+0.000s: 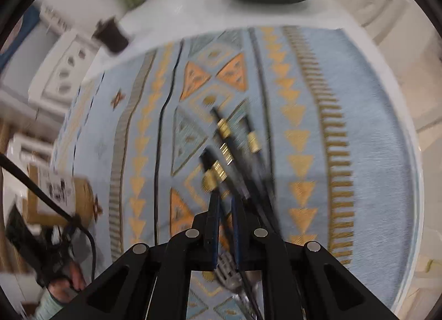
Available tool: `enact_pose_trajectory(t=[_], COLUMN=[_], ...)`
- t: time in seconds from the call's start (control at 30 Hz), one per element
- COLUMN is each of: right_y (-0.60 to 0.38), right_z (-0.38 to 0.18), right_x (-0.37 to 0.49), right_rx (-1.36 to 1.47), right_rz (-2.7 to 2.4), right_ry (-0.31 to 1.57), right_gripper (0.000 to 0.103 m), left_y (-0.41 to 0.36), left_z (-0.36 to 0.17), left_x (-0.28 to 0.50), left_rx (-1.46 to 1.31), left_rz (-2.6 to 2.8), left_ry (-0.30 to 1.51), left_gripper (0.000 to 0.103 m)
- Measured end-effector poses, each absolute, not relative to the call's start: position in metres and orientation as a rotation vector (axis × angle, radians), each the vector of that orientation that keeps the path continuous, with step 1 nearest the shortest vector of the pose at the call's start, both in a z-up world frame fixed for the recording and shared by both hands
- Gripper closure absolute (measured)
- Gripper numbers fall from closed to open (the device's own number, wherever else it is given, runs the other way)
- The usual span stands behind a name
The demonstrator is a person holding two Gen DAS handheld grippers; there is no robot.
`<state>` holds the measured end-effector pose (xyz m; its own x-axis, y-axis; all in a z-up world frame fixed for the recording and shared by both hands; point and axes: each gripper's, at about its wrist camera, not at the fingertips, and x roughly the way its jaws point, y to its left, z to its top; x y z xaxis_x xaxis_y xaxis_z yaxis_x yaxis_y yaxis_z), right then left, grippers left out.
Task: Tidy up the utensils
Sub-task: 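Move the right gripper to the chopsticks and grasp one black chopstick, then lift the black chopstick and drop it into the wooden holder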
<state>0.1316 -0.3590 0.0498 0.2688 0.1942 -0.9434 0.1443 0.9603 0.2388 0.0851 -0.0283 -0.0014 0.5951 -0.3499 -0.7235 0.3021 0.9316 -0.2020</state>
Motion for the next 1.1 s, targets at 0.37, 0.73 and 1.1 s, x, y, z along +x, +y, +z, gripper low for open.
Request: enact_pose_trajectory(t=[0.37,0.73,1.1], right_y=[-0.311,-0.314,-0.304], right_z=[0.034,0.01,0.046], right_x=[0.135,0.142,0.135], right_rx=[0.096,0.021,0.057], right_rz=[0.063,0.037,0.053], right_ry=[1.401,1.45,1.282], right_gripper=[0.094,0.074,0.097], left_y=[-0.023,-0.023,-0.022], left_z=[-0.003,-0.003,-0.003], left_x=[0.085,0.089,0.09], left_rx=[-0.07,-0.084,-0.086], left_rz=[-0.383,-0.39,-0.391], left_ry=[0.861,0.871,0.873], left_gripper=[0.004,0.003,0.003])
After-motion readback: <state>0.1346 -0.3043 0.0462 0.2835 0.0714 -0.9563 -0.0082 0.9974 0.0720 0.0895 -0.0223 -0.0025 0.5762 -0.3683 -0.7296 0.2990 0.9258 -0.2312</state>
